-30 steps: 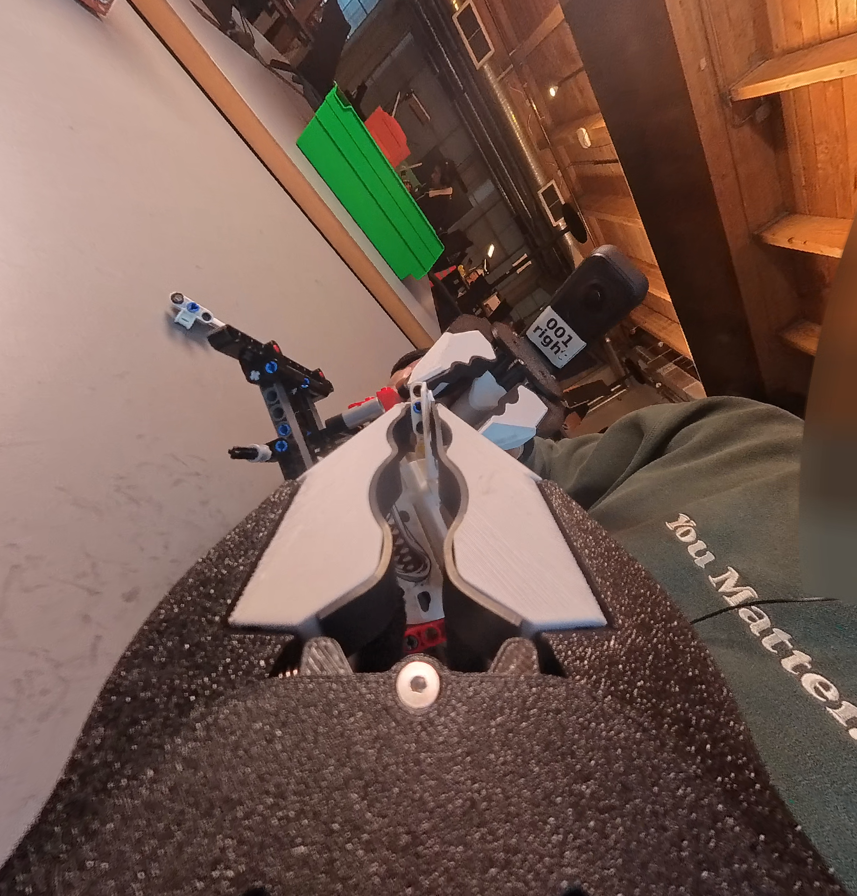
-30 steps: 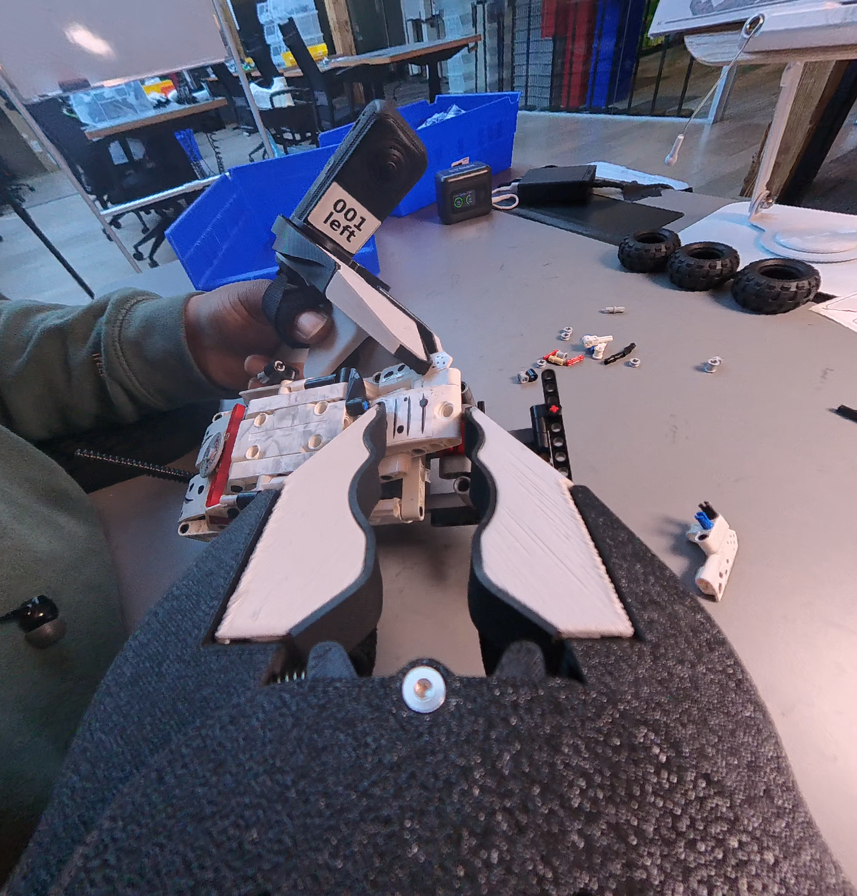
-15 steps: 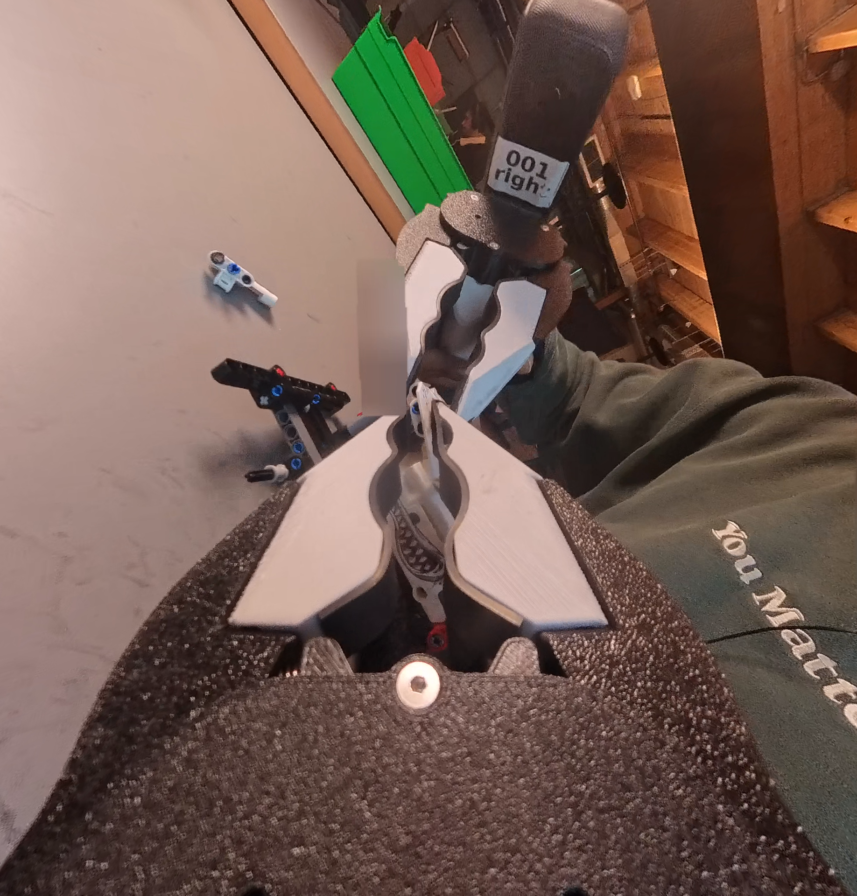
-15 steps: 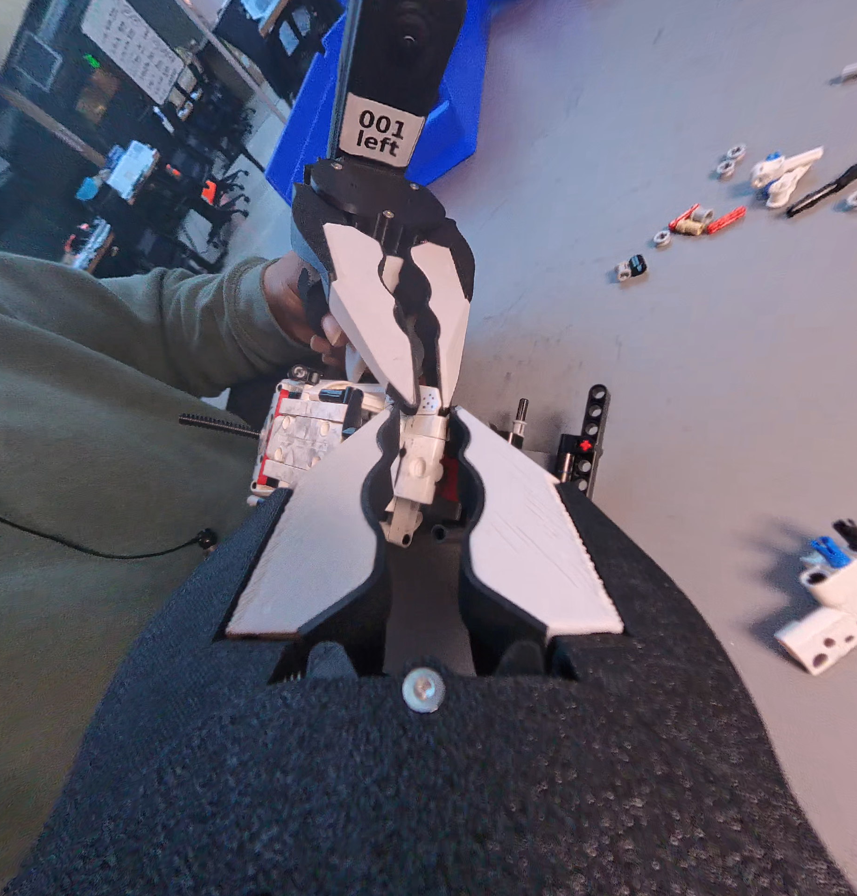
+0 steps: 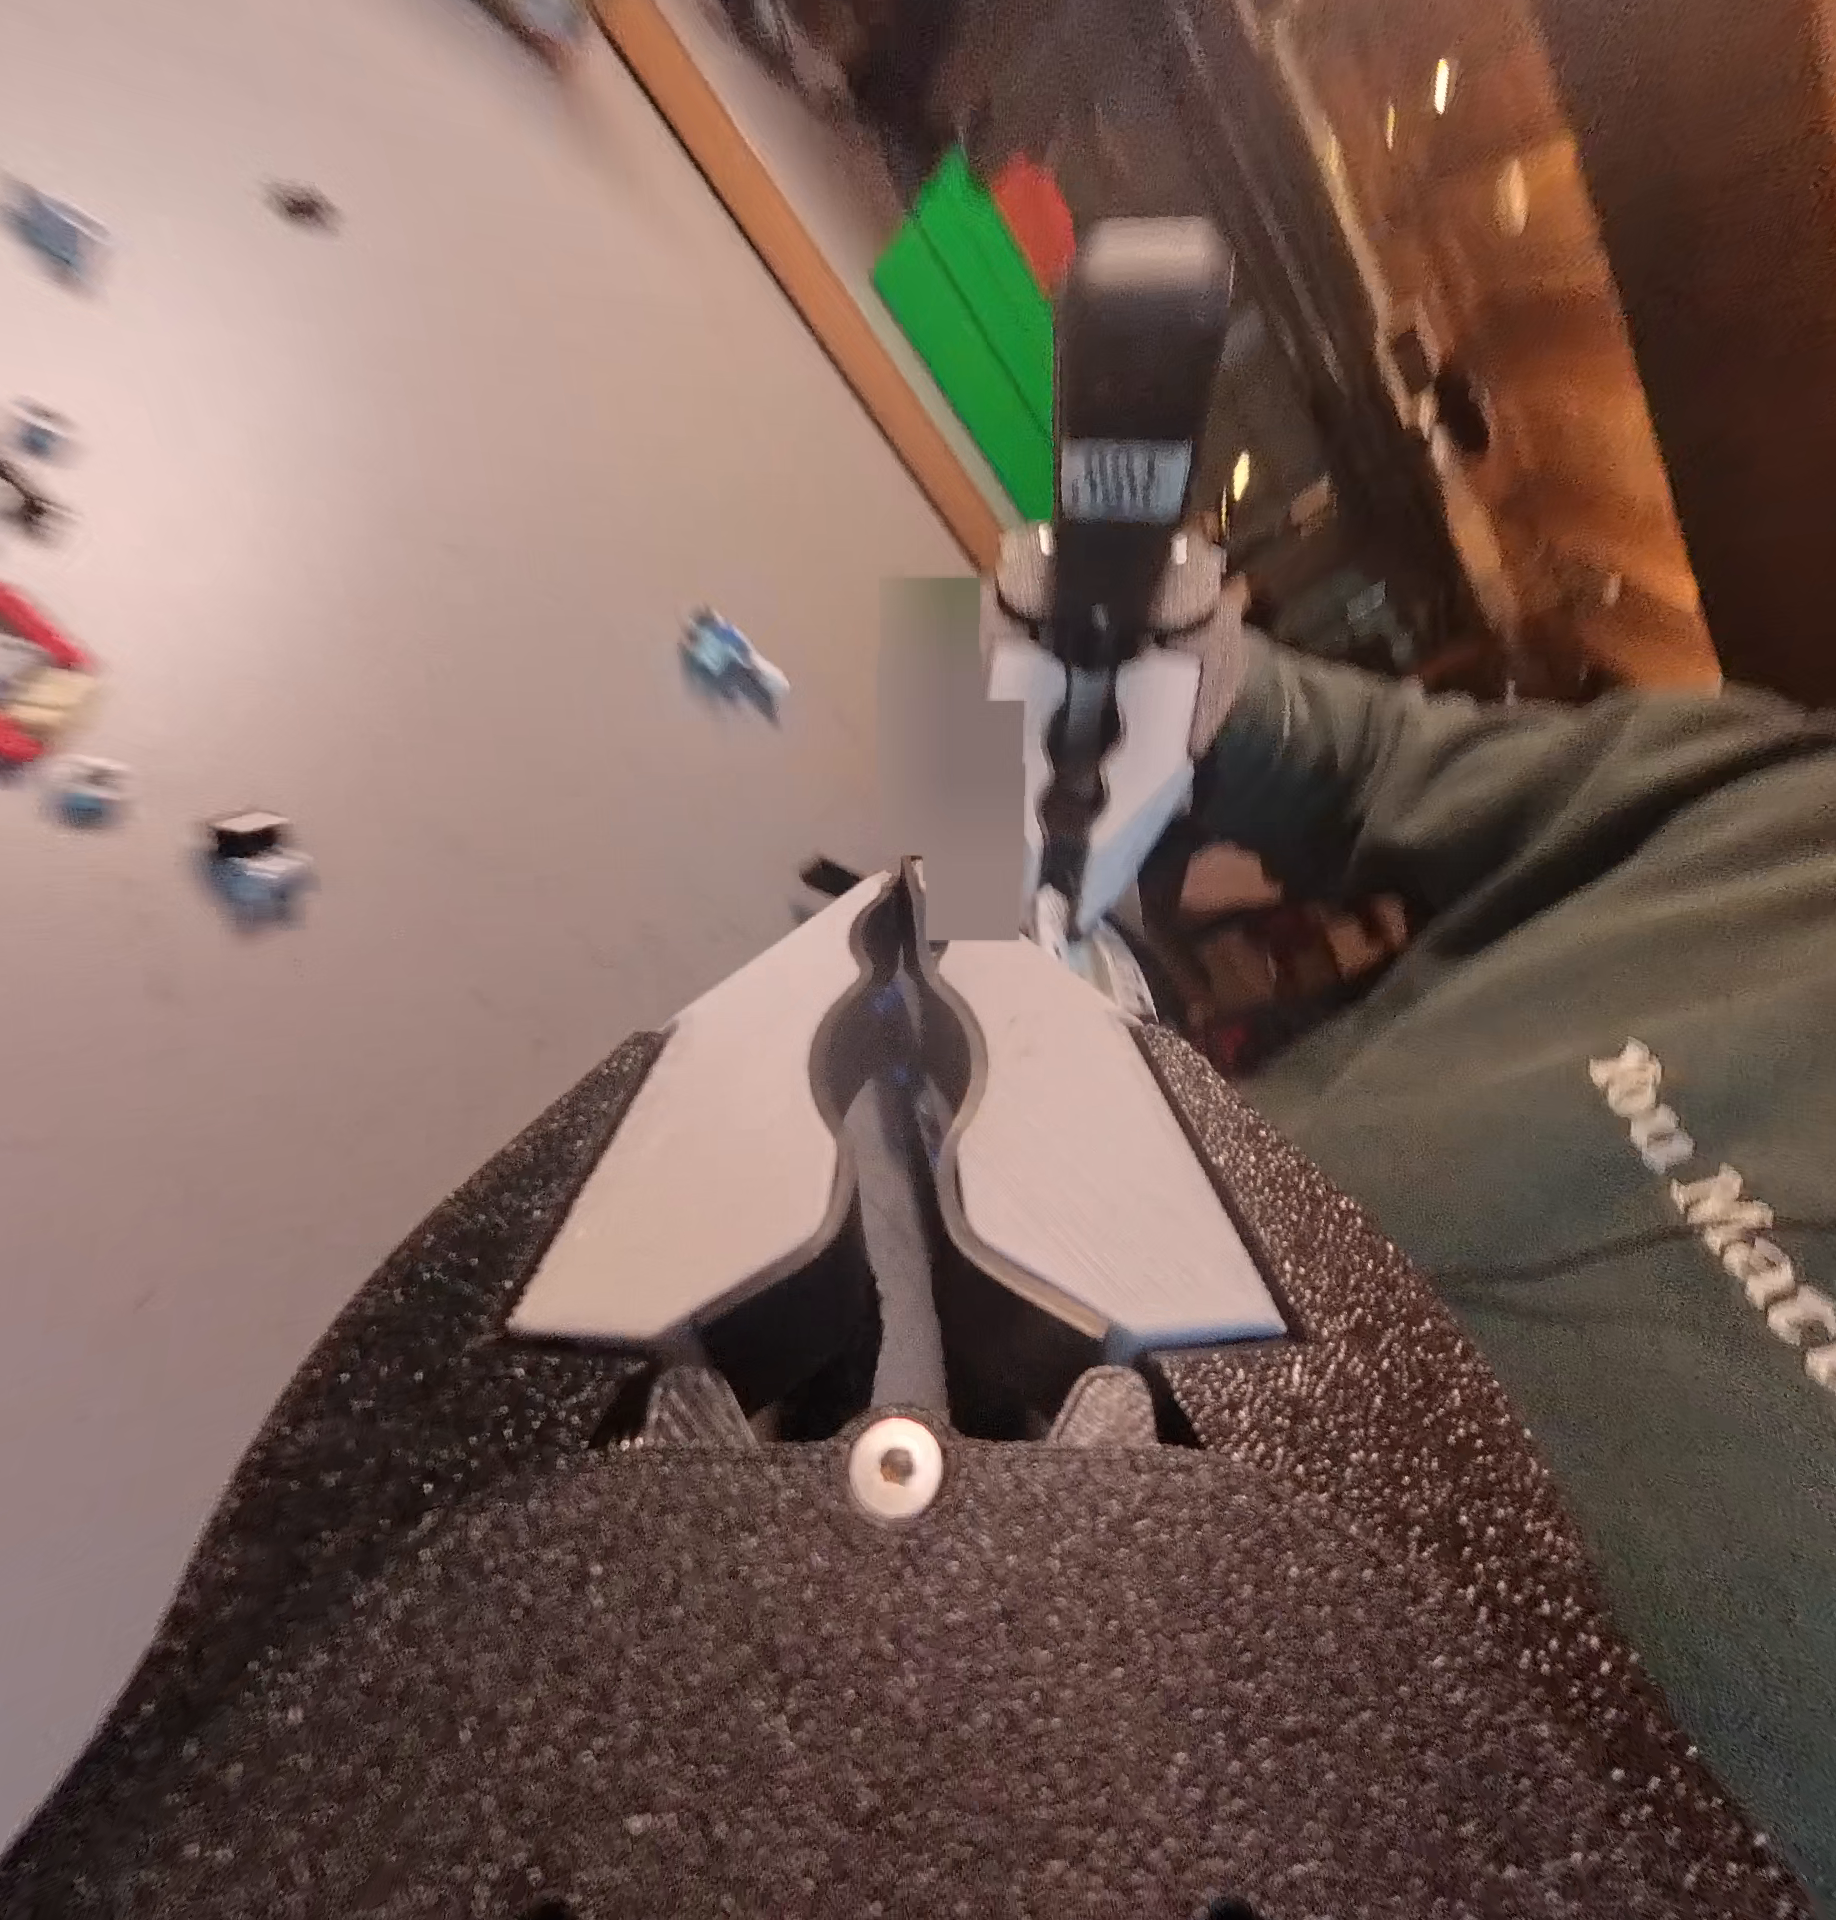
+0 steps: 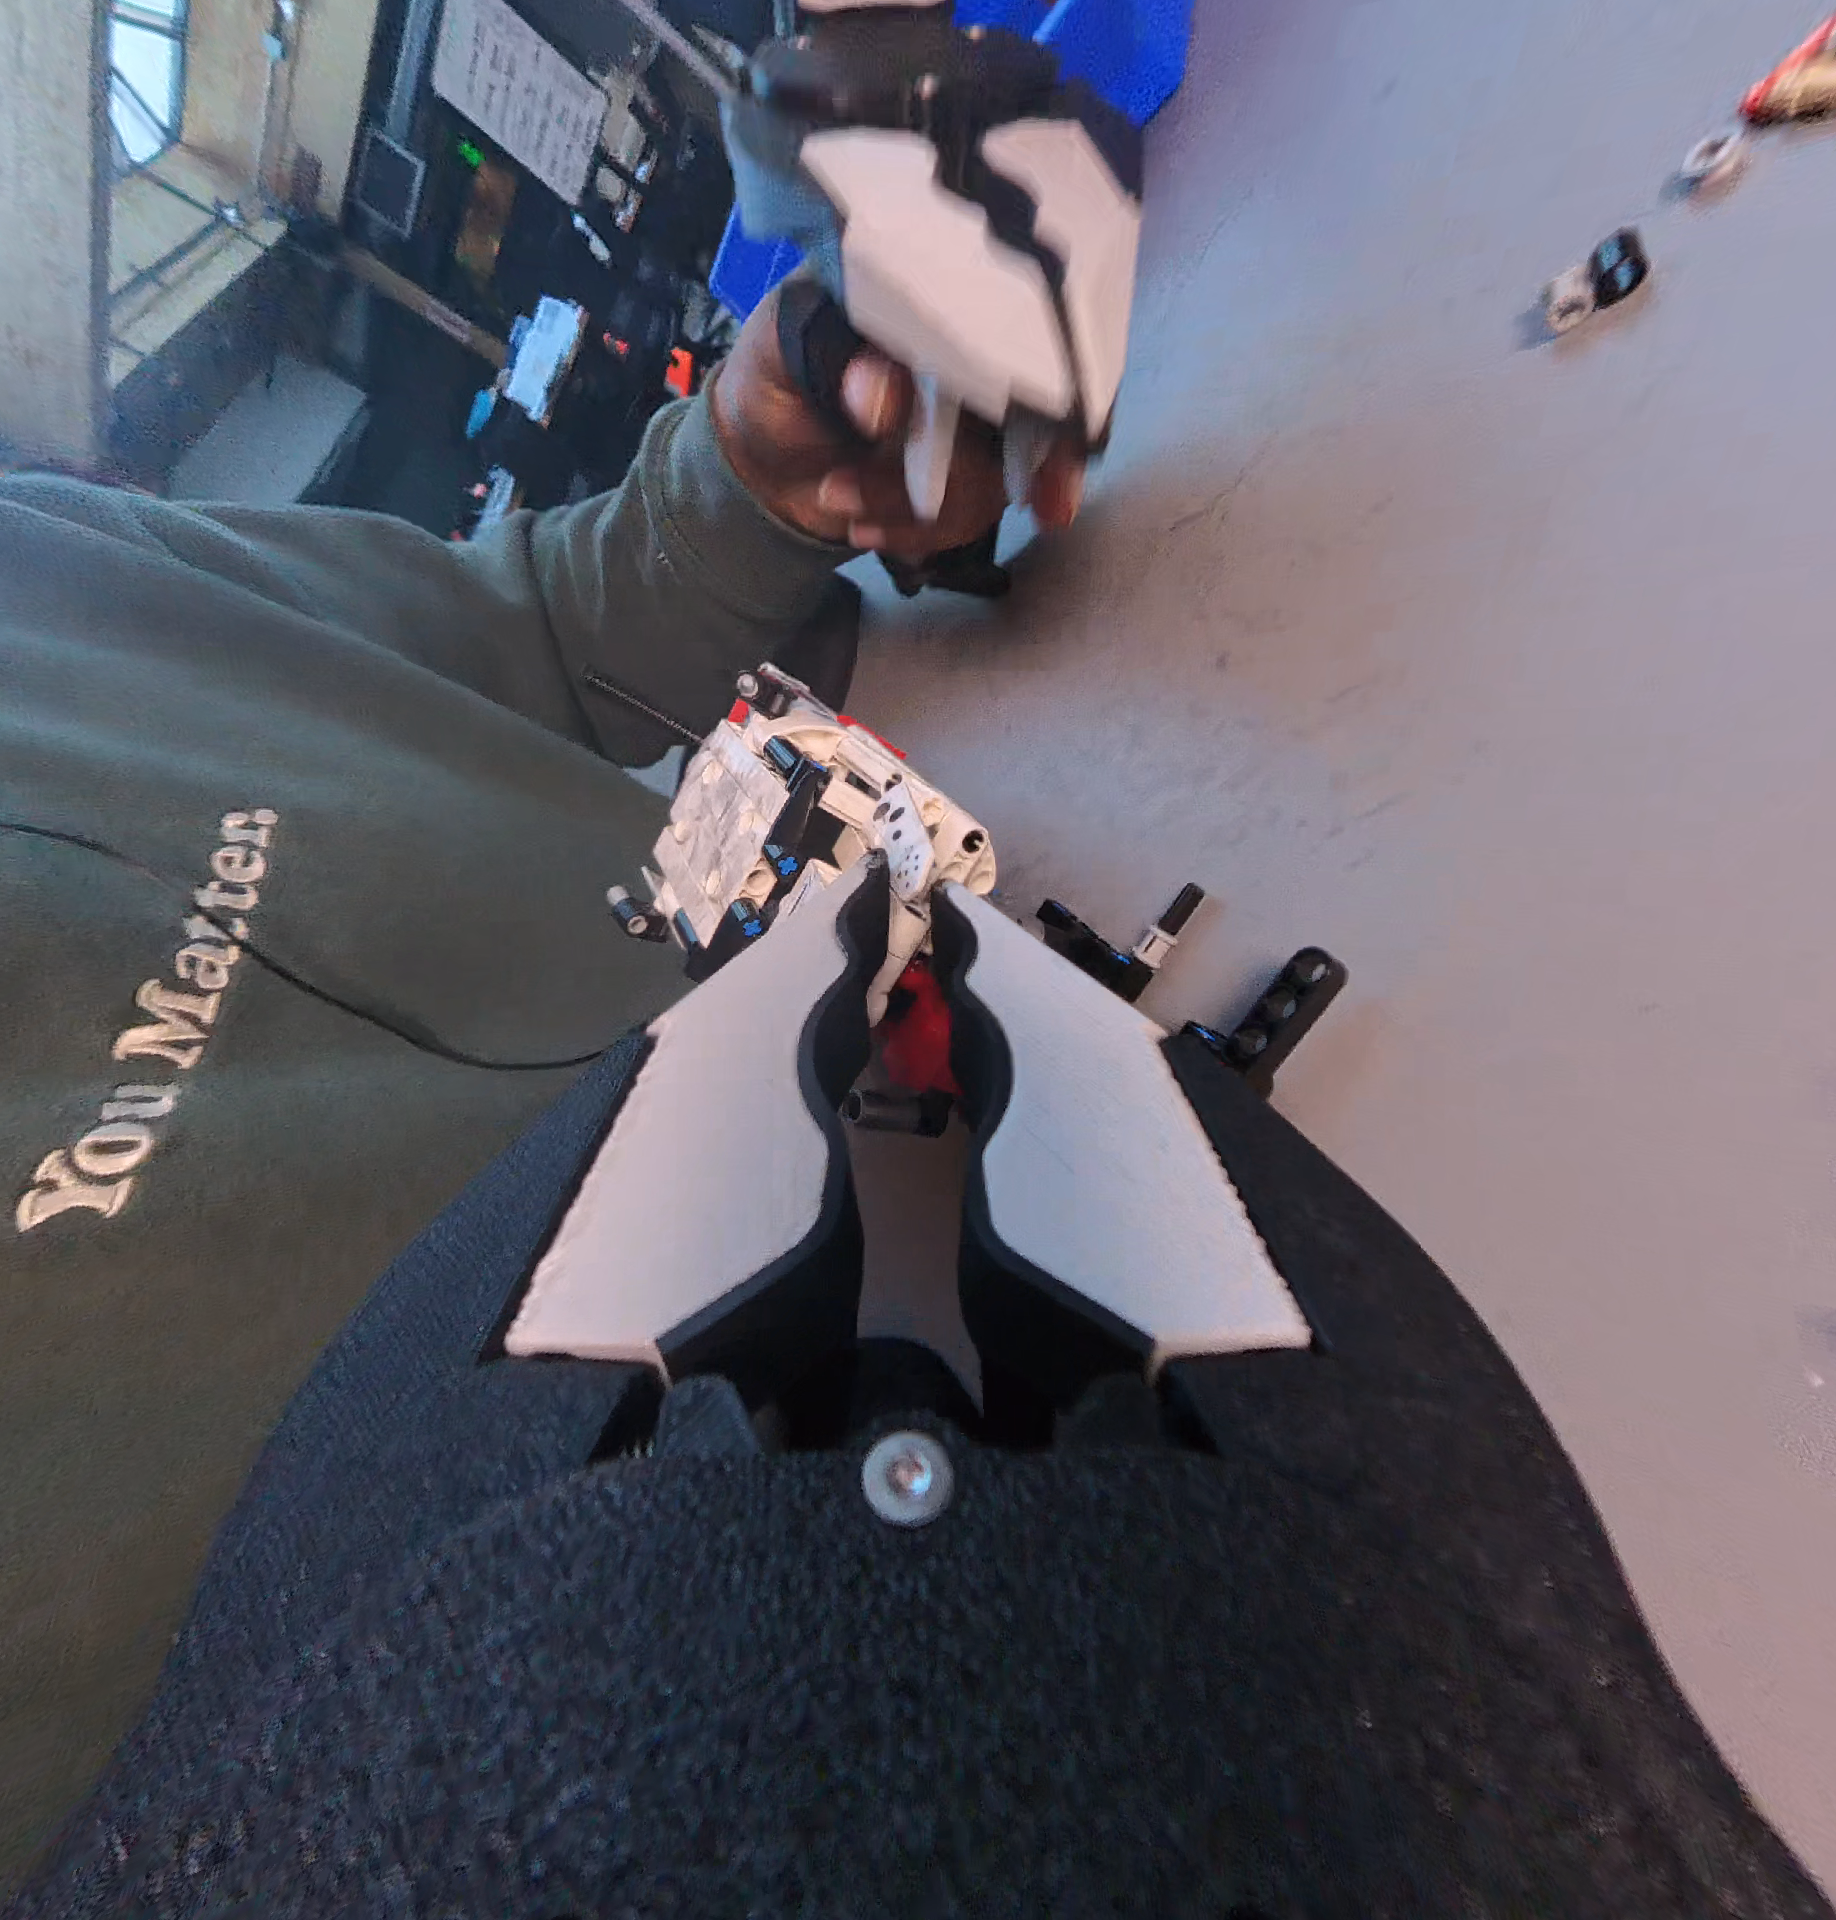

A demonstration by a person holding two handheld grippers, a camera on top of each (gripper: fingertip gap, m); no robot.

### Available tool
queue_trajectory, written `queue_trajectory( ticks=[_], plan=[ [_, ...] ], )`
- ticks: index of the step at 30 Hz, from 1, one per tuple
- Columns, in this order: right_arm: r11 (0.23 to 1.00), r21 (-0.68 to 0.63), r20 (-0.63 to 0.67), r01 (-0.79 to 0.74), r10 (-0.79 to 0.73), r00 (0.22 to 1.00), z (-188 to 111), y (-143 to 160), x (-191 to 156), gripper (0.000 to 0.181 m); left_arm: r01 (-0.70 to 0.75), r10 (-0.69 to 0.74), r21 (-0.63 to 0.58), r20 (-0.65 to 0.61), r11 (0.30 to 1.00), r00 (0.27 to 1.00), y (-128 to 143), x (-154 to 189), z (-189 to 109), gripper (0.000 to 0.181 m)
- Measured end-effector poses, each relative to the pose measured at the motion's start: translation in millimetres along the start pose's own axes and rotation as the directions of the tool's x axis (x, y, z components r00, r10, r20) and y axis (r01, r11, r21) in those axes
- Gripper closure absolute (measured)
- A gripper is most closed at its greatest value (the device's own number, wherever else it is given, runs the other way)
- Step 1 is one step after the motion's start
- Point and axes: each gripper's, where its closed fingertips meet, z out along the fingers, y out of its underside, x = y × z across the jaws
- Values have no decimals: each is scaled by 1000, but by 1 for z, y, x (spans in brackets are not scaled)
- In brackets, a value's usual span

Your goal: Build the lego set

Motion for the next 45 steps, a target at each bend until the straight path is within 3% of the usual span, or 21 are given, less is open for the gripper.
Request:
queue_trajectory(
  ticks=[1, 2, 5, 7, 9, 12, 15, 19, 23, 25, 29, 32, 37, 41, 45],
  plan=[
    [998, 15, -49, 55, -54, 997, 0, -5, 2, 175, -39, 37, -100, -17, 994, 999, 17, 9, 14, 181],
    [996, 15, -78, 90, -88, 993, 1, -10, 5, 174, -53, 49, -118, -36, 992, 998, 21, 16, 23, 181],
    [995, -10, -68, 104, -104, 992, 1, -11, 5, 174, -41, 39, -39, -50, 998, 998, -3, 17, 19, 180],
    [998, 12, -75, 69, -68, 995, 0, -10, 5, 174, -31, 30, -39, -27, 999, 999, -8, 16, 6, 147],
    [998, 60, -88, 13, -8, 996, -4, -11, 7, 174, -42, 41, -64, -22, 997, 999, -4, 23, -6, 139],
    [976, 208, -150, -62, 95, 984, -18, -18, 18, 174, -91, 93, -105, 12, 990, 996, 7, 39, -21, 123],
    [905, 416, -243, -90, 206, 948, -44, -26, 33, 174, -200, 215, -127, 117, 972, 970, 8, 53, -37, 112],
    [802, 594, -337, -58, 313, 888, -71, -22, 39, 174, -380, 419, -183, 288, 907, 861, -2, 66, -44, 104],
    [909, 411, -260, -77, 198, 945, -34, 9, -1, 175, -424, 527, -331, 349, 843, 775, 14, 60, -26, 112],
    [928, 371, -256, -26, 129, 958, -33, 14, -12, 175, -393, 514, -352, 383, 849, 767, 24, 48, -21, 118],
    [960, 279, -228, 2, 64, 972, -37, 23, -22, 173, -263, 284, -106, 350, 959, 893, 33, 60, -22, 125],
    [974, 228, -177, -10, 52, 983, -25, 25, -24, 170, -154, 143, 11, 310, 988, 940, 45, 68, -34, 131],
    [980, 164, -23, -115, 121, 992, 3, 21, -28, 168, -59, 24, 119, 278, 991, 960, 60, 76, -51, 144],
    [993, 83, -5, -87, 88, 996, 21, 22, -32, 168, -114, 61, 141, 335, 983, 940, 60, 78, -68, 130],
    [996, 49, -18, -77, 78, 997, 27, 24, -31, 172, -107, 35, 150, 415, 983, 909, 64, 68, -95, 133]
  ],
)
